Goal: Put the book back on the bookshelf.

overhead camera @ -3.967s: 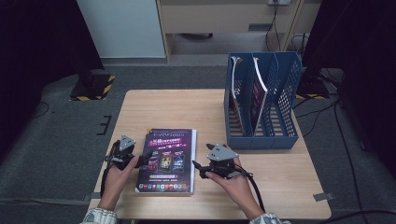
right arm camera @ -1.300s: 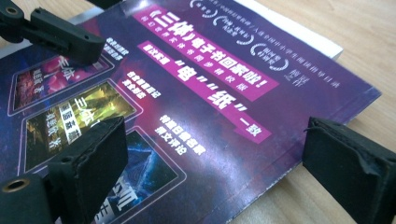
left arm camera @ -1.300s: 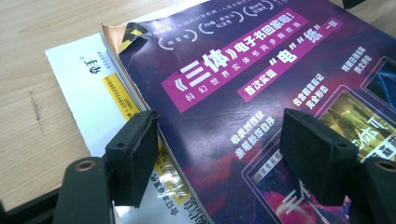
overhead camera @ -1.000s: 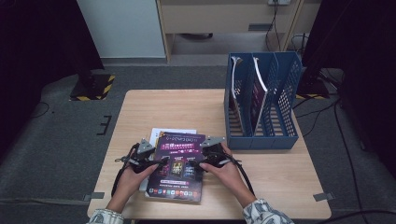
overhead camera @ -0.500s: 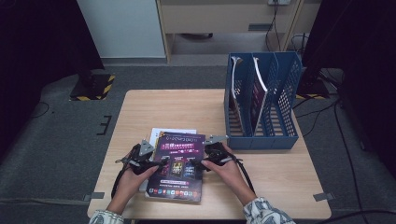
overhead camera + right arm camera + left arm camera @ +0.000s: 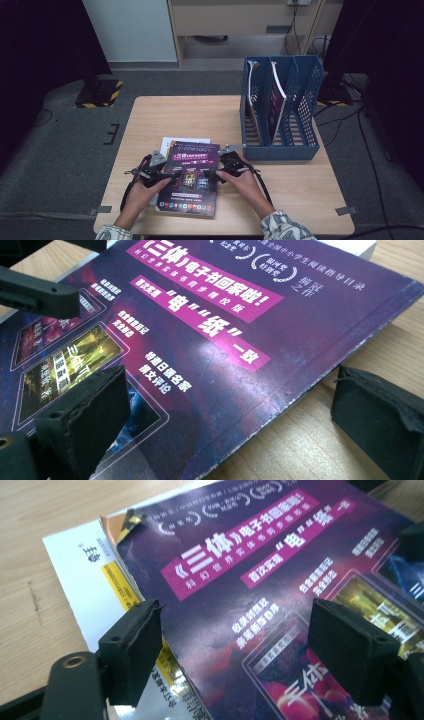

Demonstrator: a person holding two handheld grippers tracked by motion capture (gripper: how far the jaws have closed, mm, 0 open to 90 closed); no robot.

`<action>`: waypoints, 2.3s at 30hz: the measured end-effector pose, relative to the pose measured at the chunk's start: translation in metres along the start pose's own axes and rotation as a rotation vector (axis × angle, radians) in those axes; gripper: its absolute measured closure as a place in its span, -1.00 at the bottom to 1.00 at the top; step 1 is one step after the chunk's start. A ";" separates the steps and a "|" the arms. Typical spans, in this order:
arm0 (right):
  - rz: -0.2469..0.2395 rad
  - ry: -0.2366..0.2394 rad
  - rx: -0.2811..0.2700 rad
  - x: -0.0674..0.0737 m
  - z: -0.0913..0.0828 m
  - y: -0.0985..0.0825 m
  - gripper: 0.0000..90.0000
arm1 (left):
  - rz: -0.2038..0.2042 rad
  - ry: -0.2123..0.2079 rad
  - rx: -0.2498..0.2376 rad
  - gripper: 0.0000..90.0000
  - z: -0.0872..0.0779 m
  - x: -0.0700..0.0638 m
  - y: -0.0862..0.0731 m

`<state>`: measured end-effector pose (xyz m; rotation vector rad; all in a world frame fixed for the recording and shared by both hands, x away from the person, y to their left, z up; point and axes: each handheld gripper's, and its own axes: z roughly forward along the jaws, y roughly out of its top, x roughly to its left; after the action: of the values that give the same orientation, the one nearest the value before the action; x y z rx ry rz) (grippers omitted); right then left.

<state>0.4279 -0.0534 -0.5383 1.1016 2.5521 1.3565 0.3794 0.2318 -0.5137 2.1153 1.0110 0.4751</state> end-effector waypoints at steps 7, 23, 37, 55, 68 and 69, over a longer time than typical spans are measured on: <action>-0.004 0.005 -0.005 -0.001 0.000 0.000 -0.94 | -0.023 -0.011 0.000 -0.52 0.001 0.001 -0.001; 0.012 0.038 -0.006 0.003 0.004 0.004 -0.82 | -0.036 -0.018 -0.003 -0.51 0.001 0.003 -0.002; -0.048 0.087 -0.060 0.024 -0.003 0.031 -0.82 | -0.049 -0.026 -0.003 -0.51 -0.001 0.006 -0.004; -0.092 0.069 -0.043 0.034 0.015 0.044 -0.75 | -0.054 -0.027 -0.008 -0.52 -0.001 0.006 -0.005; -0.072 0.099 -0.012 0.037 0.024 0.040 -0.74 | -0.059 -0.028 -0.014 -0.52 -0.001 0.007 -0.006; -0.066 0.104 -0.007 0.037 0.024 0.040 -0.74 | -0.060 -0.028 -0.014 -0.52 -0.001 0.007 -0.006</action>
<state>0.4317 0.0006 -0.5138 0.9603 2.6277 1.4417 0.3800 0.2401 -0.5178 2.0672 1.0488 0.4209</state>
